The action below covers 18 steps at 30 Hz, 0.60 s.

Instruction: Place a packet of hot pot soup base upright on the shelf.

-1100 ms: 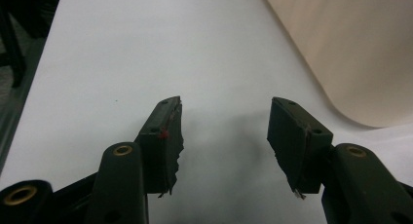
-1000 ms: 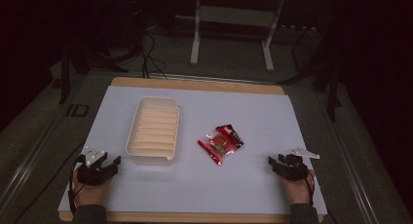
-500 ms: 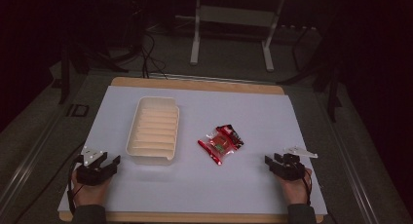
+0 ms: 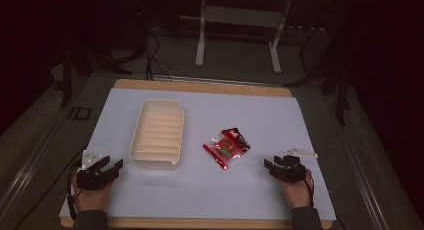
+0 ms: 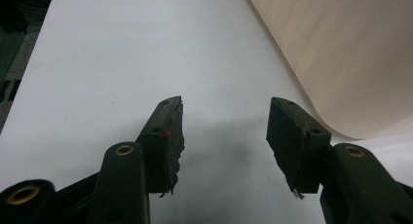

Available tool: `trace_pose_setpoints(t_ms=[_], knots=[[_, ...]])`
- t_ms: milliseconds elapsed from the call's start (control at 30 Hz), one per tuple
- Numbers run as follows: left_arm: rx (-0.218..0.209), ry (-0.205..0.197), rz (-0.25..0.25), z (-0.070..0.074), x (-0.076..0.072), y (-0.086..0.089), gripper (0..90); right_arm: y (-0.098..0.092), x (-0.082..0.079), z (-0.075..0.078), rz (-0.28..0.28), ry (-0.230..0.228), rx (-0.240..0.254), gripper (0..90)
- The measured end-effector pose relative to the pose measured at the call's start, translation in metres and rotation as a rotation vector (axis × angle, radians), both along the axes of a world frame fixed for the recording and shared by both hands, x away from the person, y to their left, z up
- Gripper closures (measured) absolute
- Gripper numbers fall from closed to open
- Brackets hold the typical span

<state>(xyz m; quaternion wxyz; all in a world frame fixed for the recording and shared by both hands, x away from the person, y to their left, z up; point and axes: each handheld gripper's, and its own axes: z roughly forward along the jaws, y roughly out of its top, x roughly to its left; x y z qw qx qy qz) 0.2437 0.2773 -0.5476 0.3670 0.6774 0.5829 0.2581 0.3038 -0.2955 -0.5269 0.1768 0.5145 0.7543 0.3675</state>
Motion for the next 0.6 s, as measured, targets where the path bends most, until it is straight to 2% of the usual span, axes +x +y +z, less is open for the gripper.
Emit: trace_pose_setpoints(t_ms=[267,433,600], knots=[[-0.003,0.003,0.0,0.0,0.0,0.0,48.1,0.014,0.013,0.009,0.042,0.004,0.005,52.6],[0.011,0.011,0.0,-0.001,0.001,-0.001,48.1,0.026,0.026,0.014,0.075,0.009,0.025,53.1],[0.019,0.01,-0.004,-0.001,0.001,-0.002,48.2,0.034,0.037,0.016,0.073,0.012,0.055,50.8]])
